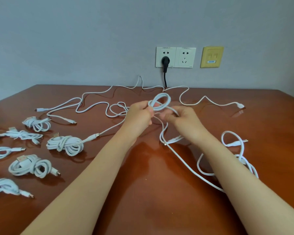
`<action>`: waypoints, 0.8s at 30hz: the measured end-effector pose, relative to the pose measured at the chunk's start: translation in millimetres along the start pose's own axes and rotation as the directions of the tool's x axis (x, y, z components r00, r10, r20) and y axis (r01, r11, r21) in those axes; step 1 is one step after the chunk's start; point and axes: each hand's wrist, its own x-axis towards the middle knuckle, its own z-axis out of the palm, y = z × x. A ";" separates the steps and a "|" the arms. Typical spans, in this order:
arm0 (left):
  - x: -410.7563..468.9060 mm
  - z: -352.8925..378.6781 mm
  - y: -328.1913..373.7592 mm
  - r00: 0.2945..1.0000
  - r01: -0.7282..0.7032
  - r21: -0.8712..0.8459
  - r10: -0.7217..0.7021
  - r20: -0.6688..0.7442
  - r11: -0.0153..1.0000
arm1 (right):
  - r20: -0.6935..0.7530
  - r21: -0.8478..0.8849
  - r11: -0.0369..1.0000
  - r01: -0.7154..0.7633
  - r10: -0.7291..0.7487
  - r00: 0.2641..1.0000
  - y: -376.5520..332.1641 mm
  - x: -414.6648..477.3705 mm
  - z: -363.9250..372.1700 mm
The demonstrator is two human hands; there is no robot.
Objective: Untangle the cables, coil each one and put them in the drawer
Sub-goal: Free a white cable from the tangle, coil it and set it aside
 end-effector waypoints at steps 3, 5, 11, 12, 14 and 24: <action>4.6 -2.3 0.4 0.997 0.052 -0.051 -0.055 -0.056 0.997 | 0.042 -0.093 0.994 0.056 -0.052 0.998 -5.0 -6.2 11.0; 3.2 -2.5 3.0 0.997 0.048 -0.111 -0.055 -0.060 0.993 | 0.002 -0.186 0.981 0.064 -0.064 0.998 -10.9 -9.1 12.2; 0.8 0.7 3.0 0.997 -0.039 -0.101 0.032 -0.073 0.994 | 0.039 -0.339 0.941 0.012 0.002 0.999 -17.6 -11.1 10.5; 2.2 1.2 2.0 0.995 -0.044 -0.061 0.039 -0.090 0.997 | 0.095 -0.386 0.922 0.027 0.010 0.995 -19.0 -12.3 11.7; 5.3 1.6 -1.9 0.989 -0.059 0.042 0.064 -0.130 0.997 | 0.198 -0.480 0.874 0.073 0.027 0.980 -22.4 -15.5 14.3; 4.2 -1.0 -8.7 0.993 -0.045 0.342 0.079 -0.085 0.938 | 0.266 -0.830 0.433 0.352 -0.246 0.932 -33.9 -25.7 2.9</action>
